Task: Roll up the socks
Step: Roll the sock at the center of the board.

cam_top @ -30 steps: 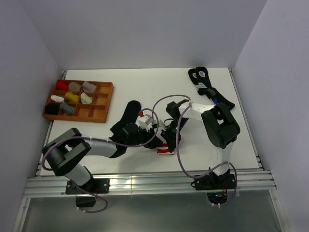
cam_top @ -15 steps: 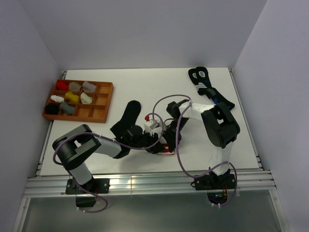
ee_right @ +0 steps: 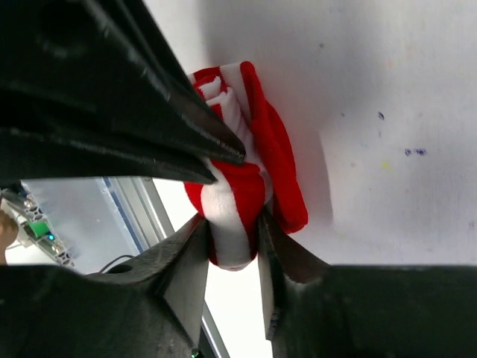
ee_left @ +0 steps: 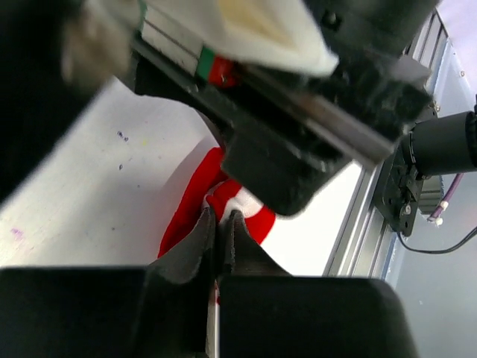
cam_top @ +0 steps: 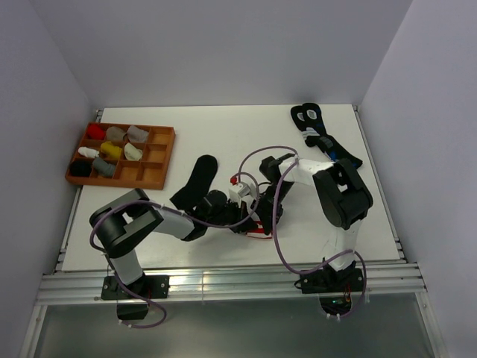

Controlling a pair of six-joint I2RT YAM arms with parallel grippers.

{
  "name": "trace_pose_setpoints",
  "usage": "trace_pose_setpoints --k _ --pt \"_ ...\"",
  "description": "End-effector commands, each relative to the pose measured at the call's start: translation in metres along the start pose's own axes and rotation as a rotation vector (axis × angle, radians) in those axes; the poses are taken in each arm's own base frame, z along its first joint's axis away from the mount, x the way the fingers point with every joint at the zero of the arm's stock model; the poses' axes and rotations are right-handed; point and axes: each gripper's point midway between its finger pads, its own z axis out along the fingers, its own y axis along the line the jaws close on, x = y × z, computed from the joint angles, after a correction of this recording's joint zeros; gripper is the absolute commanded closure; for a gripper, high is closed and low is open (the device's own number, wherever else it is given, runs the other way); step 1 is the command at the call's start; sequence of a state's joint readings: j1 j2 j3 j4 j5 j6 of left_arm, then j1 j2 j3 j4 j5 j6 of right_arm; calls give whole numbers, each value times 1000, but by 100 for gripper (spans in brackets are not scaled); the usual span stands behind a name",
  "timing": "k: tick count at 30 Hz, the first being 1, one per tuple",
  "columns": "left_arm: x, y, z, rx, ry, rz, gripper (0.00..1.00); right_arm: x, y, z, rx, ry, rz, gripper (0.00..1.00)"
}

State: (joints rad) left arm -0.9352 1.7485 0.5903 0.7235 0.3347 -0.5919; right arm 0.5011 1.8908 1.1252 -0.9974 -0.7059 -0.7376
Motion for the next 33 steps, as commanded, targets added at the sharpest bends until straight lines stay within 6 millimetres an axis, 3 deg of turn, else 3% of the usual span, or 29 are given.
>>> trace_pose_setpoints --k 1,9,15,22,24,33 --pt "18 11 7 -55 74 10 100 -7 -25 -3 132 -27 -67 62" --pt "31 27 9 -123 131 -9 100 -14 -25 -15 202 -79 -66 52" --pt "39 33 10 -148 164 -26 100 -22 -28 -34 247 -135 -60 49" --pt "44 39 13 -178 190 -47 100 -18 -30 -32 231 -138 -48 44" --pt "46 41 14 -185 196 -55 100 -20 -29 -33 222 -150 -50 4" --pt "55 46 15 -195 220 -85 100 -27 -31 -51 250 -227 -43 8"
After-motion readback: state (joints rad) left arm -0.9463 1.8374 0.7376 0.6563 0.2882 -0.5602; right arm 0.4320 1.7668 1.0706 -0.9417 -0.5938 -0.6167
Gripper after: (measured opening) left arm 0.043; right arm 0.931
